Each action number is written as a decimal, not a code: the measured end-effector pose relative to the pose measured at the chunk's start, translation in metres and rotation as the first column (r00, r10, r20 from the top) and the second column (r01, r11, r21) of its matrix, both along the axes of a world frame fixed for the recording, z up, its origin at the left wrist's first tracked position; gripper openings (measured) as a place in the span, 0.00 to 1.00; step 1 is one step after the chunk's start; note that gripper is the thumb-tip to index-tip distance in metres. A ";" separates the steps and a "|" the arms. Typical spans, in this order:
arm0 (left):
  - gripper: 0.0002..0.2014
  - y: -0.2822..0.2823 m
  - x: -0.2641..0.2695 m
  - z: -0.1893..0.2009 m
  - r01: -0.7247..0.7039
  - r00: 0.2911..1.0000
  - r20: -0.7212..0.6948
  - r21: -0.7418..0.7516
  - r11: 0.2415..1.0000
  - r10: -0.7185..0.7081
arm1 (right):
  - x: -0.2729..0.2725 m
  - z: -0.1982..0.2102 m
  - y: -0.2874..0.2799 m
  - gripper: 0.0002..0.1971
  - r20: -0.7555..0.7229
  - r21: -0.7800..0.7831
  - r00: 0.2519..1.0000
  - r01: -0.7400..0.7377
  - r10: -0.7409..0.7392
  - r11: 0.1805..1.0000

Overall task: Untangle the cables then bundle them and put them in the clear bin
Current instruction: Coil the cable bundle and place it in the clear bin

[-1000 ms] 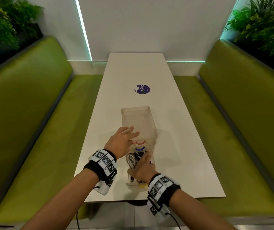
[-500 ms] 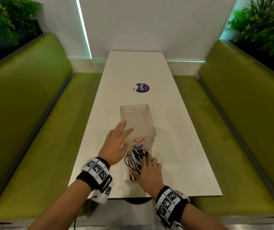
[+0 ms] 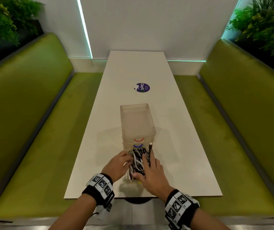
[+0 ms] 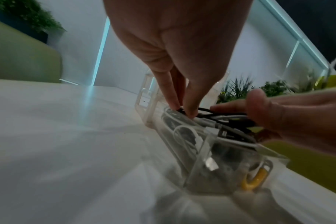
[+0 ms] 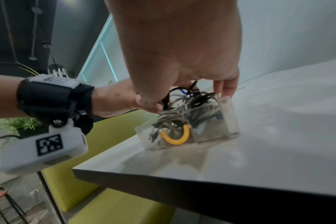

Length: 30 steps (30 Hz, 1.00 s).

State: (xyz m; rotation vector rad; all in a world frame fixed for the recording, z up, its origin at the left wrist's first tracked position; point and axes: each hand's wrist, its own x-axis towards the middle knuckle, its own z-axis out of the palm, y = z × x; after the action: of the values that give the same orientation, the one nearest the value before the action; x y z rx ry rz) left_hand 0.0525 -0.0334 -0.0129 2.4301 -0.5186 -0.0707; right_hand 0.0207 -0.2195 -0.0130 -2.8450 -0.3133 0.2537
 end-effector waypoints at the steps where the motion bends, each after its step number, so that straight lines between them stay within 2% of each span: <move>1: 0.15 -0.002 -0.002 0.001 0.002 1.000 -0.013 -0.014 1.000 -0.002 | -0.001 -0.001 -0.004 0.45 0.053 -0.007 0.999 0.010 -0.010 1.000; 3: 0.22 -0.007 -0.009 0.002 0.054 0.996 -0.074 0.045 0.998 -0.051 | -0.005 -0.013 -0.009 0.38 0.065 0.007 0.998 -0.021 0.020 1.000; 6: 0.24 -0.014 -0.013 -0.006 0.125 0.991 0.006 0.296 0.947 -0.132 | -0.006 -0.017 -0.006 0.33 0.026 0.015 0.998 -0.055 0.054 0.998; 8: 0.26 -0.018 -0.012 -0.009 0.103 0.994 -0.019 0.389 0.915 -0.104 | -0.001 -0.015 -0.008 0.32 0.002 0.030 0.997 -0.071 0.071 0.997; 10: 0.27 -0.017 -0.010 -0.010 0.121 0.992 -0.092 0.463 0.878 -0.088 | 0.006 -0.016 -0.018 0.34 0.020 0.201 0.991 -0.137 0.136 0.970; 12: 0.31 -0.014 -0.007 -0.011 0.132 0.990 -0.111 0.497 0.858 -0.088 | 0.010 -0.011 -0.030 0.35 0.022 0.439 0.985 -0.165 0.173 0.883; 14: 0.36 -0.015 -0.005 -0.010 0.131 0.988 -0.142 0.500 0.856 -0.069 | 0.008 -0.001 -0.039 0.24 0.079 0.610 0.990 -0.140 0.116 0.780; 16: 0.37 -0.019 -0.006 -0.004 0.108 0.981 -0.194 0.483 0.869 -0.014 | 0.006 0.001 -0.047 0.14 0.147 0.692 0.989 -0.118 0.022 0.712; 18: 0.32 -0.024 -0.006 0.003 0.089 0.969 -0.244 0.462 0.882 0.030 | 0.009 0.006 -0.052 0.15 0.177 0.730 0.982 -0.088 -0.063 0.678; 20: 0.29 -0.028 -0.005 0.008 0.071 0.963 -0.263 0.437 0.897 0.051 | 0.015 0.008 -0.056 0.15 0.136 0.744 0.986 -0.036 -0.098 0.667; 22: 0.27 -0.030 -0.004 0.011 0.063 0.958 -0.278 0.434 0.898 0.067 | 0.019 0.006 -0.056 0.12 0.110 0.709 0.991 -0.022 -0.080 0.705; 25: 0.25 -0.032 -0.005 0.011 0.071 0.966 -0.252 0.484 0.872 0.062 | 0.015 0.000 -0.046 0.05 0.193 0.566 0.981 -0.089 -0.027 0.820; 28: 0.25 -0.033 -0.006 0.010 0.071 0.969 -0.239 0.497 0.865 0.059 | 0.006 -0.013 -0.040 0.08 0.317 0.441 0.948 -0.169 0.024 0.881; 30: 0.25 -0.032 -0.007 0.008 0.077 0.972 -0.231 0.507 0.859 0.049 | 0.003 -0.017 -0.041 0.11 0.326 0.367 0.945 -0.147 0.021 0.918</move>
State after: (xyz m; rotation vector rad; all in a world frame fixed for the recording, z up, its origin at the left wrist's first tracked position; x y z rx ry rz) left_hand 0.0457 -0.0658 -0.0049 2.8814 -0.4482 -0.5673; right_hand 0.0236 -0.2604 -0.0302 -2.4697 -0.4921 -0.2328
